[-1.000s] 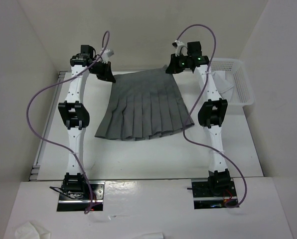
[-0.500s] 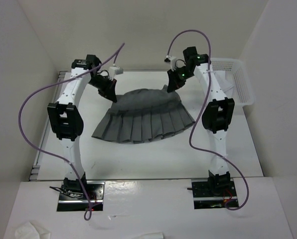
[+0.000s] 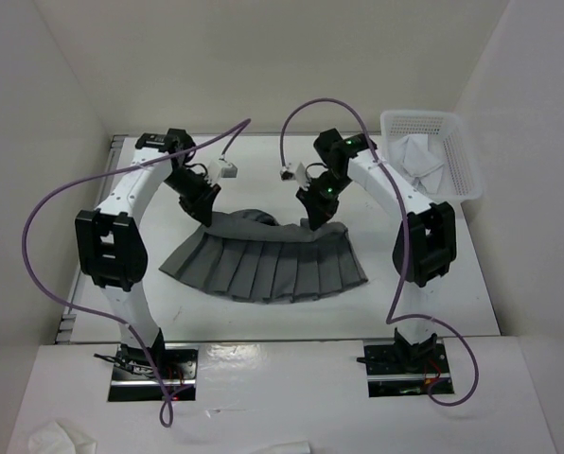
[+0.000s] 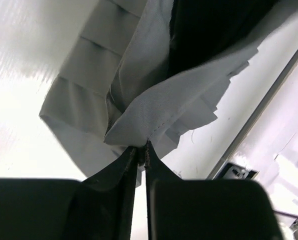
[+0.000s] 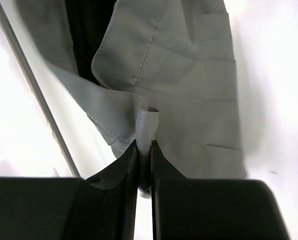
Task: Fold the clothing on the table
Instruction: Fold the skirt
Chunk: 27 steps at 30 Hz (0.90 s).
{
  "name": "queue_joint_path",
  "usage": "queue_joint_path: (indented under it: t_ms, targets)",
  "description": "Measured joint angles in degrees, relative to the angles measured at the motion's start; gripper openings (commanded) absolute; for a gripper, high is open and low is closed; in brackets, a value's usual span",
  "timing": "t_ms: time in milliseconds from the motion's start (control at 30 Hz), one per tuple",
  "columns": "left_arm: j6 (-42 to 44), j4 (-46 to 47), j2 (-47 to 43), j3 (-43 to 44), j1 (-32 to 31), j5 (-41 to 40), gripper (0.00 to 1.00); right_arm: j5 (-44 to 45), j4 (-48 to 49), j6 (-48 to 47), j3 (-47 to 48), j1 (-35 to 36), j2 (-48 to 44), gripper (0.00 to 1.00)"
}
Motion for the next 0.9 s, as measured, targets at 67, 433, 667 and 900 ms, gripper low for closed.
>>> queue_joint_path:
  t_ms: [67, 433, 667, 900]
  targets:
    - [0.7, -0.1, -1.7, -1.4, 0.0, -1.0, 0.24, 2.0, 0.0, -0.9, -3.2, 0.8, -1.6, 0.07]
    - [3.4, -0.2, -10.5, -6.5, 5.0, -6.7, 0.47, 13.3, -0.2, -2.4, -18.5, 5.9, -6.8, 0.26]
    - [3.5, 0.3, -12.6, -6.5, 10.8, -6.1, 0.48, 13.8, 0.0, 0.9, -26.9, 23.0, -12.2, 0.68]
    - [3.5, 1.2, -12.6, -6.5, 14.8, -4.7, 0.48, 13.8, -0.4, 4.7, -34.8, 33.6, -12.7, 0.69]
